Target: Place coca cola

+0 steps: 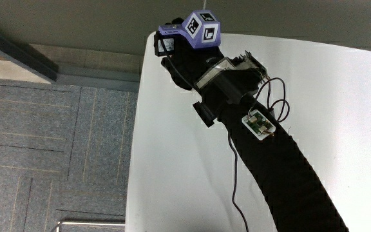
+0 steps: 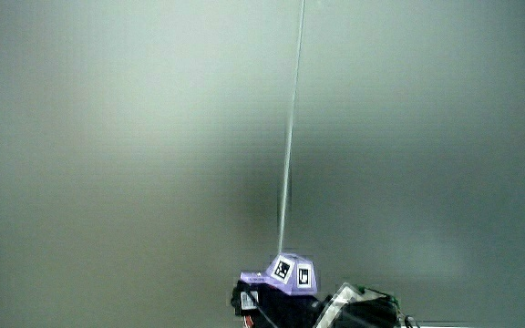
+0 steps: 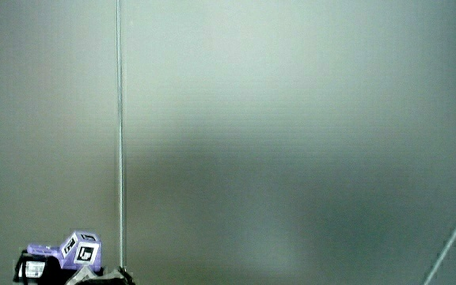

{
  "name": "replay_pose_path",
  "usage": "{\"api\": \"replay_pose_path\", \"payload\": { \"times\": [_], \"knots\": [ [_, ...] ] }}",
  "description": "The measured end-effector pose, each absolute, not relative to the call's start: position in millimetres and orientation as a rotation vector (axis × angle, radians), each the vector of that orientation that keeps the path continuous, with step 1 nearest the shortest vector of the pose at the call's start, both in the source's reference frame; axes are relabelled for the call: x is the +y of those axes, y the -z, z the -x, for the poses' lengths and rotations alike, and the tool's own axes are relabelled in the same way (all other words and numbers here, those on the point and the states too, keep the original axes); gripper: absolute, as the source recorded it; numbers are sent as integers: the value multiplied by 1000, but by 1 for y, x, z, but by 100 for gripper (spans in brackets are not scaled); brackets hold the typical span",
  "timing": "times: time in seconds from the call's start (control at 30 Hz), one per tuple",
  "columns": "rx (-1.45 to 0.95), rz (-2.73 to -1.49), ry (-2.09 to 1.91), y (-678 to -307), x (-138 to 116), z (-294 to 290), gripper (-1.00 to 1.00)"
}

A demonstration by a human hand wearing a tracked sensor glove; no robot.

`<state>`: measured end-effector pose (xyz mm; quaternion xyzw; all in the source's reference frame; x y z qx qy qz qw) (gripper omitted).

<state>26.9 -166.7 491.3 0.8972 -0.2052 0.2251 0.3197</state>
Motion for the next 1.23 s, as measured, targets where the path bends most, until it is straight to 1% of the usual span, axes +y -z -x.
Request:
{"api": "replay_pose_path", "payload": {
  "times": [0.13, 0.37, 0.47, 0.5, 0.8, 1.03, 1.07, 1.1, 1.2, 1.23],
  "knots": [
    [-513, -2394, -595, -499, -166, -33, -17],
    [-563, -2474, -520, -494, -159, -31, -46],
    [-592, -2470, -485, -496, -157, -29, -58],
    [-590, -2496, -480, -495, -156, -29, -62],
    [-610, -2517, -481, -493, -153, -31, -100],
    [-634, -2503, -483, -493, -151, -32, -100],
    [-636, -2510, -489, -491, -150, -32, -100],
    [-636, -2523, -475, -496, -151, -33, -100],
    [-675, -2543, -497, -482, -145, -35, -100],
    [-685, -2562, -497, -485, -145, -36, -100]
  ]
}}
